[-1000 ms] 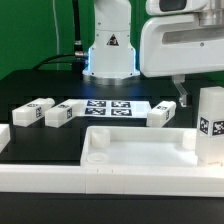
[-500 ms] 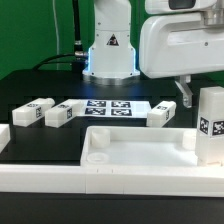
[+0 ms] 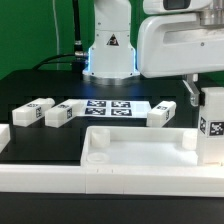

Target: Assemble desk

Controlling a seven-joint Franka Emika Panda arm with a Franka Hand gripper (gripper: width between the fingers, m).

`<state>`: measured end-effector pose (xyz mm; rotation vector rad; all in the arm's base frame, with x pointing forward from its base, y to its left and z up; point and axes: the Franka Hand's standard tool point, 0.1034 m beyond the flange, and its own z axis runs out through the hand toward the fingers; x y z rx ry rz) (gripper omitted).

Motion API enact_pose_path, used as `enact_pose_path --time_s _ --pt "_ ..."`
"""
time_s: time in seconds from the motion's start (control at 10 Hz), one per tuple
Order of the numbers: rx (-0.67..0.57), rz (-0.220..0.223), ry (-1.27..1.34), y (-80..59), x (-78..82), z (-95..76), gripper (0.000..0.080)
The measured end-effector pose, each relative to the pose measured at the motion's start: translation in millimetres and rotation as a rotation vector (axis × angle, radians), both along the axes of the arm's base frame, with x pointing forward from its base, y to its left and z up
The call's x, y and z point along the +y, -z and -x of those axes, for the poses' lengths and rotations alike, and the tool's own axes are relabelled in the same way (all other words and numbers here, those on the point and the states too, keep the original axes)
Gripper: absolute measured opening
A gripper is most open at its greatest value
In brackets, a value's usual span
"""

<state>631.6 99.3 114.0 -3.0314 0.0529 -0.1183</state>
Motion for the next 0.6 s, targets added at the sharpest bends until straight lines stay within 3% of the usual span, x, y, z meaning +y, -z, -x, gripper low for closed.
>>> enact_pose_path --time_s 0.1,0.6 --pt "0.006 -0.033 0.162 0.1 -2.6 0.0 0.0291" --pt "0.085 -0.106 0.708 0.5 -3.7 1.1 0.0291"
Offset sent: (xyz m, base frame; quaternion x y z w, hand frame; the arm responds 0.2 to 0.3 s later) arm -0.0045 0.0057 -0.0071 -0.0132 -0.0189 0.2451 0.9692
